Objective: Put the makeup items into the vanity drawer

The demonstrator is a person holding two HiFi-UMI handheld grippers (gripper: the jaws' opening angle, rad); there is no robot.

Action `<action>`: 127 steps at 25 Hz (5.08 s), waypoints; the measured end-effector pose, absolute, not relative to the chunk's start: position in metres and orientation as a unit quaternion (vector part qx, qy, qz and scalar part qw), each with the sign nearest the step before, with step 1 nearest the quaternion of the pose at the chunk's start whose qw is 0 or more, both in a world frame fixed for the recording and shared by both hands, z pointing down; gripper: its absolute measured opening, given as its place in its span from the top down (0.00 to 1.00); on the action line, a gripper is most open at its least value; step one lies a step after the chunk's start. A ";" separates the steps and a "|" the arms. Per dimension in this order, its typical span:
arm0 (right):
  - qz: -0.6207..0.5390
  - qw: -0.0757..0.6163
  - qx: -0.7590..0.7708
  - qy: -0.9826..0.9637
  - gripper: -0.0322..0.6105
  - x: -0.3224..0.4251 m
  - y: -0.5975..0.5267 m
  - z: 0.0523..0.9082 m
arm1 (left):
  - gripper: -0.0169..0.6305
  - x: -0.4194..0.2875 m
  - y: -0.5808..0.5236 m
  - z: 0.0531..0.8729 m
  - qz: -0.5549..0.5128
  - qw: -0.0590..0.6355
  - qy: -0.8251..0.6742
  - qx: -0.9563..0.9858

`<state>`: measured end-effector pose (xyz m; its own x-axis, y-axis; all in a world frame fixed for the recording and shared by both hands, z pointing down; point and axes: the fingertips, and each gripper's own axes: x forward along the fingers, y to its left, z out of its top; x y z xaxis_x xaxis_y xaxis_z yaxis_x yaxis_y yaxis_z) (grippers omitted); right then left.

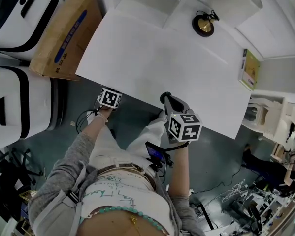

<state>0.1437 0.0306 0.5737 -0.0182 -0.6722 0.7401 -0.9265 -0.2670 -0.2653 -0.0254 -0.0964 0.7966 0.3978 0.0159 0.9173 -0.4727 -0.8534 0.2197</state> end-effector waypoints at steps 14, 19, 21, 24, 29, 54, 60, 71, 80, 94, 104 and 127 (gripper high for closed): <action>0.411 0.159 0.678 -0.589 0.90 0.137 0.035 0.575 | 0.84 -0.047 -0.078 0.799 0.535 0.232 -0.143 0.799; 0.412 0.162 0.675 -0.590 0.90 0.136 0.036 0.577 | 0.84 -0.050 -0.075 0.800 0.537 0.233 -0.143 0.798; 0.413 0.162 0.675 -0.590 0.90 0.134 0.038 0.577 | 0.83 -0.052 -0.074 0.800 0.537 0.233 -0.144 0.798; 0.413 0.161 0.674 -0.591 0.90 0.133 0.037 0.578 | 0.83 -0.053 -0.074 0.801 0.538 0.229 -0.144 0.798; 0.412 0.161 0.672 -0.594 0.90 0.129 0.036 0.577 | 0.84 -0.058 -0.072 0.802 0.541 0.227 -0.143 0.797; 0.411 0.173 0.658 -0.607 0.90 0.112 0.038 0.575 | 0.83 -0.078 -0.057 0.800 0.549 0.221 -0.143 0.793; 0.410 0.177 0.655 -0.610 0.90 0.108 0.038 0.575 | 0.83 -0.086 -0.052 0.800 0.554 0.220 -0.145 0.790; 0.412 0.181 0.646 -0.617 0.90 0.099 0.036 0.577 | 0.84 -0.097 -0.045 0.800 0.557 0.221 -0.146 0.787; 0.412 0.184 0.638 -0.625 0.90 0.091 0.035 0.577 | 0.84 -0.101 -0.037 0.798 0.546 0.222 -0.144 0.795; 0.409 0.197 0.622 -0.638 0.90 0.078 0.028 0.579 | 0.84 -0.115 -0.025 0.798 0.546 0.225 -0.147 0.793; 0.408 0.208 0.605 -0.651 0.90 0.065 0.020 0.582 | 0.84 -0.122 -0.020 0.798 0.546 0.226 -0.147 0.793; 0.408 0.235 0.559 -0.683 0.90 0.026 -0.002 0.594 | 0.84 -0.143 -0.004 0.799 0.545 0.231 -0.153 0.791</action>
<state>0.0264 -0.0016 0.5936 -0.2656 -0.5706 0.7771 -0.9545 0.0425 -0.2951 -0.1426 -0.0037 0.7986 0.3591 0.0103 0.9332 -0.4941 -0.8462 0.1995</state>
